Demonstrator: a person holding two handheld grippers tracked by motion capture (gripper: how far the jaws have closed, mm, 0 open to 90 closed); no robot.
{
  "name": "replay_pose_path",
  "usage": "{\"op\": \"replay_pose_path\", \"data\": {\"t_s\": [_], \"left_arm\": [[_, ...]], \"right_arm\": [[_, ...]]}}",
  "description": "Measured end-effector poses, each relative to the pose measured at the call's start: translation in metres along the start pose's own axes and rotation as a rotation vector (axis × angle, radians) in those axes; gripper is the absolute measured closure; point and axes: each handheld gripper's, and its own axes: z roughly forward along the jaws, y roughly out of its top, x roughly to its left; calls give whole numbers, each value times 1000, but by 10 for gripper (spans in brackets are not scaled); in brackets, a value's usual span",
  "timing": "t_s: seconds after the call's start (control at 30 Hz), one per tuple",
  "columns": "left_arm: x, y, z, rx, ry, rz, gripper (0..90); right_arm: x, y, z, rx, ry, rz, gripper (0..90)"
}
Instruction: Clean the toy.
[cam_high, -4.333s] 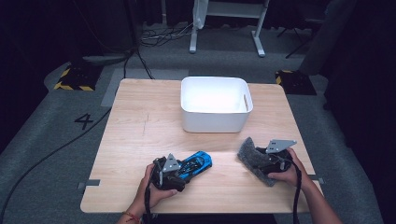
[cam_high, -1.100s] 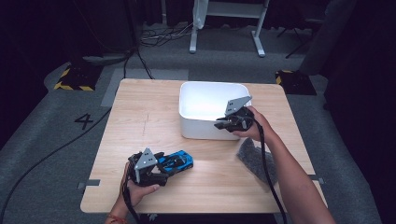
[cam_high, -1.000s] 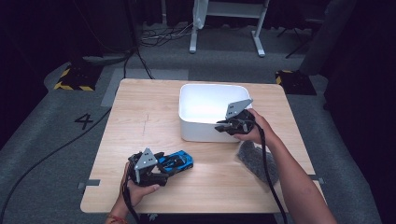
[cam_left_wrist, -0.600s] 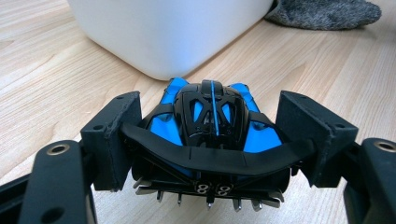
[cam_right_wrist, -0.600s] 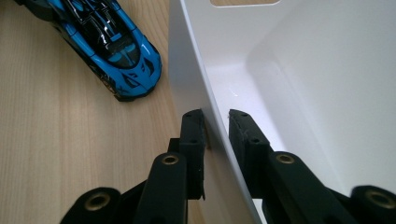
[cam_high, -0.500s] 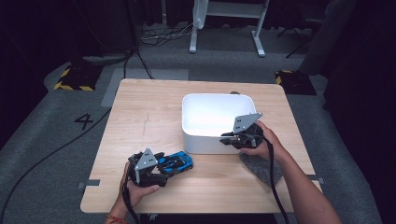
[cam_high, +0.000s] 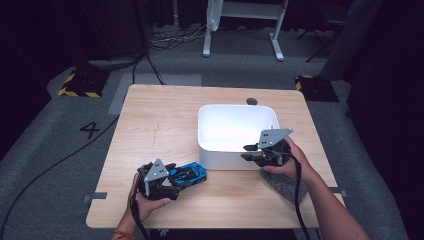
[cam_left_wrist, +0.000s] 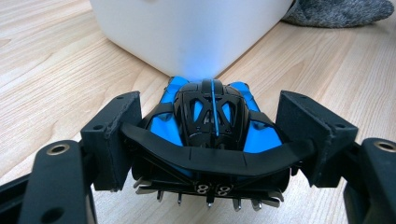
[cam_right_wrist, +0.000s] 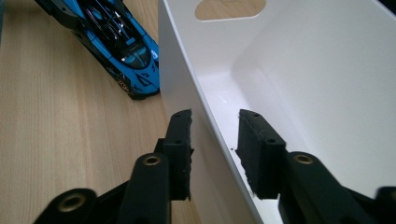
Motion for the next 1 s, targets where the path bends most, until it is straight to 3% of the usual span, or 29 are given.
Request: {"op": "replay_pose_path", "data": {"t_s": [0.3,0.47,0.63,0.7,0.77,1.0], "left_arm": [[2,1,0,7,-6,3,245],[2,1,0,6,-5,1,245],[2,1,0,7,-2,11,245],[1,1,0,6,-6,8,245],[2,1,0,4,-9,4,245],[0,1,0,7,-11,10,245]], "right_arm": [[3,-29,-42,-97,-126,64,390],[8,-51,-58,-136,-215,103,356],[17,-77,-71,-167,-246,124,352],[22,-86,-76,-174,-274,110,352],[23,-96,-80,-179,-250,150,344],[16,-134,-58,-70,-195,261,320]]}}
